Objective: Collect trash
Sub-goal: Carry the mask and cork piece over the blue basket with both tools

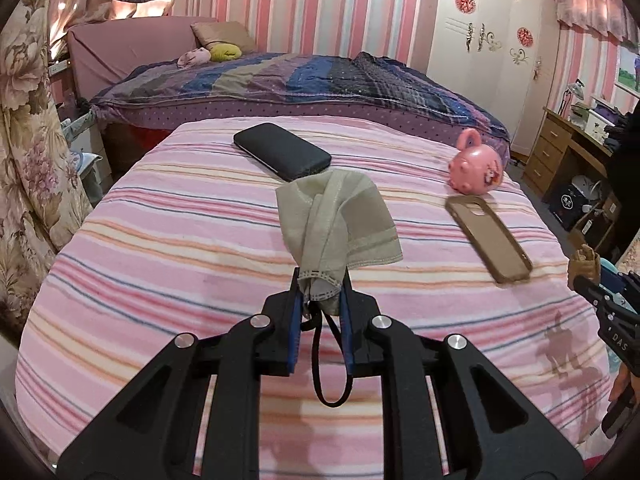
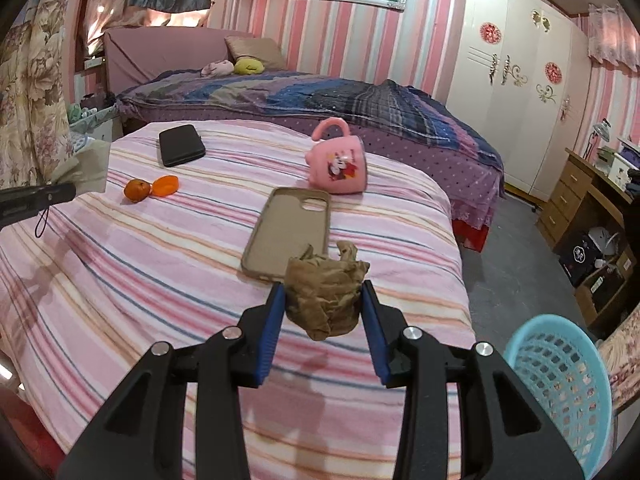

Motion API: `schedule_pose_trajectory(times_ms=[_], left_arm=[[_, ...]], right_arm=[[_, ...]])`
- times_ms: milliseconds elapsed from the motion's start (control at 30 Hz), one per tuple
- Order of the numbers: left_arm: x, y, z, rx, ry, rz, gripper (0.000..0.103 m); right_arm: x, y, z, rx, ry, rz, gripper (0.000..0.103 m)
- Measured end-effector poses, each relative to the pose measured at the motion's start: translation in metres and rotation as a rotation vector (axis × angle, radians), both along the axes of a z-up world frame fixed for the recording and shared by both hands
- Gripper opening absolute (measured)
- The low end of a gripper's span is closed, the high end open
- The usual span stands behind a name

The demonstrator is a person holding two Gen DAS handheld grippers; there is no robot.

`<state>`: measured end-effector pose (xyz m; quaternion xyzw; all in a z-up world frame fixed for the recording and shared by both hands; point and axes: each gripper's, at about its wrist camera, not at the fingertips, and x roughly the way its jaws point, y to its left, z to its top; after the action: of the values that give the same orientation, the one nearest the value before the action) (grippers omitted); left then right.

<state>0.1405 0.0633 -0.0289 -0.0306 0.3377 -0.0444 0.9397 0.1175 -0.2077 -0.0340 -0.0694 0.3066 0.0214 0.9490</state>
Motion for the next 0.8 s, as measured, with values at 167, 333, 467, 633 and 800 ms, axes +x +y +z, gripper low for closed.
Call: schedule_pose_trajectory(times_ms=[167,333,467,633,800], left_arm=[[-0.016,-0.011,-0.003,-0.007,0.005,0.022,0.015],[-0.024,-0.022,-0.007,0.016,0.006,0.032,0.015],[-0.029,-0.030,-0.007,0.025,0.001,0.029,0.015],[-0.029,-0.044,-0.008,0.017,0.001,0.020,0.015],[-0.031,-0.072,-0.007,0.049,-0.018,-0.017,0.015]], right_arm=[[-0.007,-0.007,0.001,0.006,-0.015,0.001,0.039],[-0.011,-0.012,0.001,0.023,-0.017,0.003,0.039],[-0.013,-0.015,0.001,0.022,-0.015,0.003,0.039],[-0.019,-0.024,0.004,0.034,-0.030,-0.004,0.039],[-0.026,-0.042,0.006,0.030,-0.039,-0.024,0.039]])
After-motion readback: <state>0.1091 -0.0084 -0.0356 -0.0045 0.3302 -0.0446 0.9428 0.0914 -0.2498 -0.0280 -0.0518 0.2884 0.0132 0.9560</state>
